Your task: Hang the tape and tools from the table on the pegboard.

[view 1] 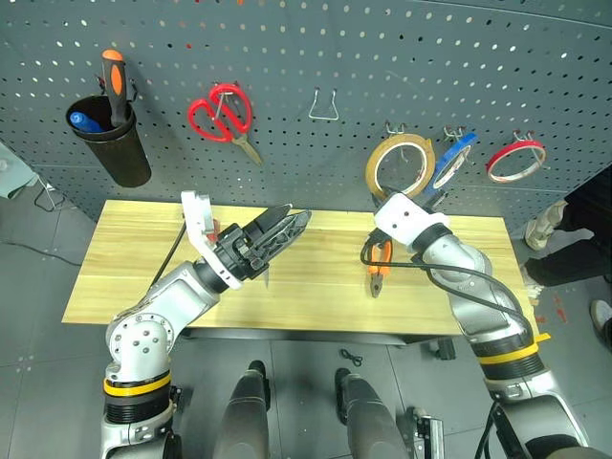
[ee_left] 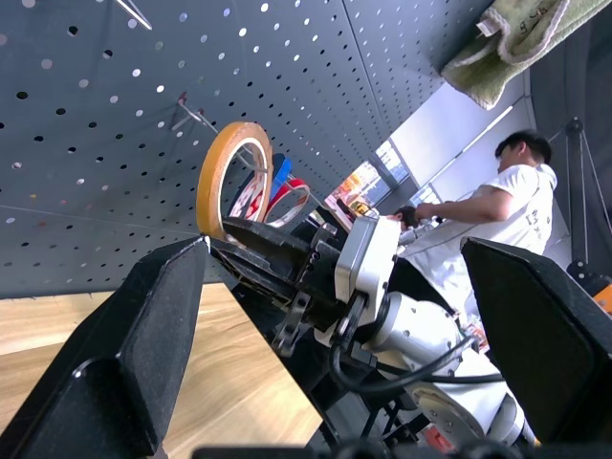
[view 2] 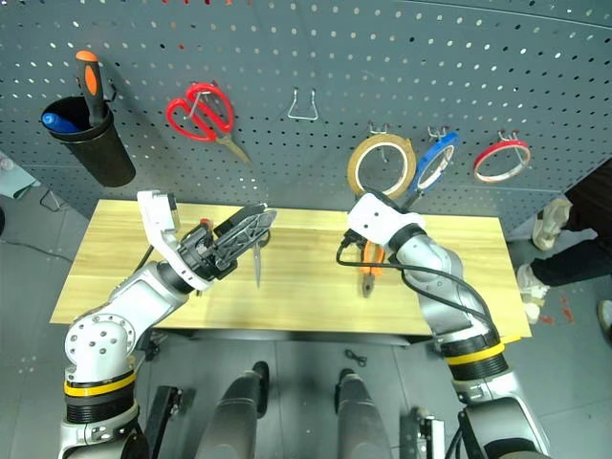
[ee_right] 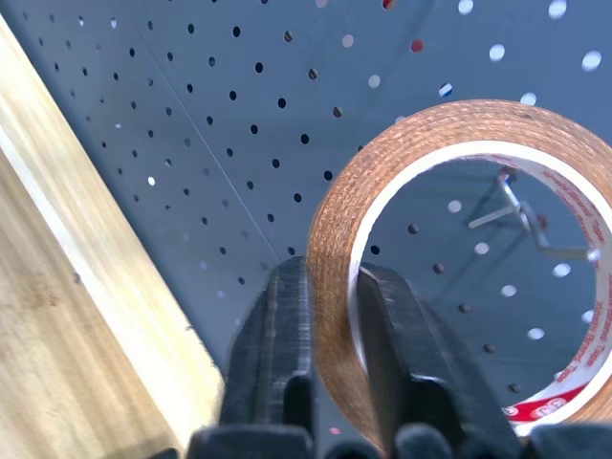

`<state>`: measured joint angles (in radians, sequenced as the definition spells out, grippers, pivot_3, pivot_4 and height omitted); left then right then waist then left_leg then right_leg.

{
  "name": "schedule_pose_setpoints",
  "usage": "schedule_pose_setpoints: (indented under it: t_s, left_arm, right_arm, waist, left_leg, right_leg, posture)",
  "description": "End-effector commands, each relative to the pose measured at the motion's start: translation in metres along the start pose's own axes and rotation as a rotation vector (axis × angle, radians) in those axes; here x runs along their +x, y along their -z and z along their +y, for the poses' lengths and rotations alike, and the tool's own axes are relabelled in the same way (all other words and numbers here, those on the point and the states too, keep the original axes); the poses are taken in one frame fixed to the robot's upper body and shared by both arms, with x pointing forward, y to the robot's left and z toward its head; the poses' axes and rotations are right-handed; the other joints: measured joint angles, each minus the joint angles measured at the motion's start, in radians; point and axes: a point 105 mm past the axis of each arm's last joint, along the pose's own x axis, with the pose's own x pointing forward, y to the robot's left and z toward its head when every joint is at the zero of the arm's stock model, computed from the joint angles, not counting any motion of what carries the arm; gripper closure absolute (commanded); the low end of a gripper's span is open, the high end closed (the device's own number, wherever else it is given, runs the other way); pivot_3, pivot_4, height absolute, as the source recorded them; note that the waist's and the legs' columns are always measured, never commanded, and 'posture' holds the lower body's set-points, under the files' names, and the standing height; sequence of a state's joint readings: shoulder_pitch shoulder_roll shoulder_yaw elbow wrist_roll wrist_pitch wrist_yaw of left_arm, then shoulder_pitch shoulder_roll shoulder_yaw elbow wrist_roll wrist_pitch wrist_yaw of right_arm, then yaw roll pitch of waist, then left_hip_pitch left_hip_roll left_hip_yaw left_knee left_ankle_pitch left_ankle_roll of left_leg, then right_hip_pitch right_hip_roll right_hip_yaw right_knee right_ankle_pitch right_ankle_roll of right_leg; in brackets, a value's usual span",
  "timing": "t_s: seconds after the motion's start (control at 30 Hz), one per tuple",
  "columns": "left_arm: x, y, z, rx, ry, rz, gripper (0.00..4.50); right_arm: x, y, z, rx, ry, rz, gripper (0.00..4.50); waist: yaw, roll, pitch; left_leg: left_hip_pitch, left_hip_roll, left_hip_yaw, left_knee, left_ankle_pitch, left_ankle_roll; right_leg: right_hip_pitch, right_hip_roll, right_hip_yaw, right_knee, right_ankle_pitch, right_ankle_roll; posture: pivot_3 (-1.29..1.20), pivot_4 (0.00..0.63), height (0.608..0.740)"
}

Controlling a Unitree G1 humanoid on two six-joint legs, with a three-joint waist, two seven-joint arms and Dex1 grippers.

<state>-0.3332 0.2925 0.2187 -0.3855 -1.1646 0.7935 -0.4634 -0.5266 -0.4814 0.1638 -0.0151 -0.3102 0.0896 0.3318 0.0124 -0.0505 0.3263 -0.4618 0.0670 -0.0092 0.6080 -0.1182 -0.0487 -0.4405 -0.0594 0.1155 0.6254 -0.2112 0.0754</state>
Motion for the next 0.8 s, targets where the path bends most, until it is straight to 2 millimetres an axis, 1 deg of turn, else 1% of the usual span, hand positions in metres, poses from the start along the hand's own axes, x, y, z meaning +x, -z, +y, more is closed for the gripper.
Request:
schedule_pose_setpoints:
  t_s: [0.03,0.13,0.17,0.2,0.23,0.3,0.37,0.4,0.43,0.5,0.57,0.63,0.7,0.8]
  left_arm:
    - [-0.001,-0.004,-0.008,0.017,0.029,-0.022,0.00]
    - [-0.004,0.002,-0.005,0.054,0.016,0.036,0.00]
    - [-0.007,0.003,-0.002,0.059,0.001,0.049,0.00]
    - [-0.012,0.008,0.002,0.079,-0.015,0.086,0.00]
    - [-0.015,0.012,0.004,0.091,-0.024,0.111,0.00]
    - [-0.028,0.023,0.010,0.111,-0.057,0.177,0.00]
    - [-0.039,0.031,0.013,0.115,-0.075,0.225,0.00]
    - [-0.046,0.036,0.016,0.112,-0.086,0.249,0.00]
    - [-0.057,0.042,0.019,0.106,-0.105,0.284,0.00]
    - [-0.076,0.054,0.024,0.104,-0.128,0.357,0.00]
    - [-0.088,0.056,0.025,0.102,-0.136,0.391,0.00]
    - [-0.092,0.053,0.024,0.110,-0.135,0.399,0.00]
    - [-0.091,0.051,0.023,0.117,-0.129,0.397,0.00]
    - [-0.088,0.049,0.022,0.124,-0.122,0.391,0.00]
  right_arm:
    - [-0.005,-0.005,-0.007,0.008,0.019,-0.036,1.97]
    - [-0.018,0.001,0.000,0.019,-0.005,-0.021,0.77]
    - [-0.025,0.003,0.005,0.023,-0.023,-0.016,0.51]
    - [-0.034,0.006,0.014,0.029,-0.061,-0.006,0.13]
    - [-0.040,0.008,0.019,0.033,-0.088,0.001,0.06]
    - [-0.052,0.020,0.036,0.113,-0.180,0.080,0.06]
    - [-0.060,0.034,0.054,0.236,-0.274,0.190,0.06]
    - [-0.061,0.042,0.059,0.334,-0.288,0.267,0.06]
    - [-0.058,0.051,0.062,0.445,-0.282,0.340,0.06]
    - [-0.050,0.064,0.061,0.571,-0.252,0.450,0.06]
    - [-0.040,0.078,0.059,0.690,-0.221,0.564,0.06]
    - [-0.027,0.085,0.057,0.769,-0.208,0.636,0.06]
    - [-0.018,0.089,0.056,0.808,-0.196,0.677,0.06]
    - [-0.010,0.099,0.054,0.861,-0.149,0.751,0.06]
  waist:
    - [0.001,0.000,-0.003]
    - [0.002,0.000,-0.007]
    - [0.003,0.000,-0.008]
    - [0.004,0.000,-0.009]
    - [0.005,0.000,-0.009]
    - [0.005,0.000,-0.011]
    - [-0.001,0.000,-0.012]
    - [-0.002,0.000,-0.012]
    - [-0.003,0.000,-0.012]
    - [-0.010,0.000,-0.012]
    - [-0.014,0.000,-0.012]
    - [-0.010,0.000,-0.012]
    - [-0.001,0.000,-0.012]
    - [0.005,0.000,-0.012]
  left_leg:
    - [0.000,0.000,0.000,0.000,0.000,0.000]
    - [0.000,0.000,0.000,0.000,0.000,0.000]
    - [0.000,0.000,0.000,0.000,0.000,0.000]
    - [0.000,0.000,0.000,0.000,0.000,0.000]
    - [0.000,0.000,0.000,0.000,0.000,0.000]
    - [0.000,0.000,0.000,0.000,0.000,0.000]
    - [0.001,0.000,0.000,-0.001,0.000,0.000]
    - [0.001,0.001,0.000,0.000,0.000,0.000]
    - [0.001,0.001,0.000,0.000,0.000,0.000]
    - [0.003,0.003,0.000,0.000,0.000,0.000]
    - [0.003,0.002,0.000,0.000,0.000,0.000]
    - [0.002,0.002,0.000,0.000,0.000,0.000]
    - [0.002,0.002,0.000,0.000,-0.002,-0.004]
    - [0.001,0.002,0.000,0.000,-0.001,-0.002]
  right_leg:
    - [0.000,0.000,0.000,0.000,0.000,0.000]
    - [0.000,0.000,0.000,0.000,0.000,0.000]
    - [0.000,0.000,0.000,0.000,0.000,0.000]
    - [0.000,0.000,0.000,0.000,0.000,0.000]
    - [0.000,0.000,0.000,0.000,0.000,0.000]
    - [0.000,0.000,0.000,0.000,0.000,0.000]
    - [0.000,0.000,0.000,0.000,-0.001,-0.001]
    - [0.000,0.000,0.000,0.001,-0.001,-0.001]
    - [0.000,0.000,0.000,0.001,-0.001,-0.001]
    - [0.000,0.001,-0.001,0.002,-0.002,-0.004]
    - [-0.002,0.002,0.000,0.003,-0.004,-0.007]
    - [-0.003,0.001,-0.001,0.003,-0.003,-0.008]
    - [-0.003,0.001,-0.001,0.003,-0.002,-0.009]
    - [-0.002,0.001,-0.002,0.001,-0.003,-0.009]
  posture:
    - [0.16,0.235,0.740]
    - [0.16,0.235,0.740]
    - [0.16,0.235,0.740]
    - [0.16,0.243,0.740]
    - [0.16,0.249,0.740]
    - [0.17,0.252,0.740]
    - [0.16,0.265,0.740]
    - [0.16,0.265,0.740]
    - [0.16,0.270,0.740]
    - [0.17,0.272,0.740]
    - [0.17,0.276,0.740]
    - [0.18,0.288,0.740]
    - [0.18,0.292,0.740]
    - [0.19,0.293,0.740]
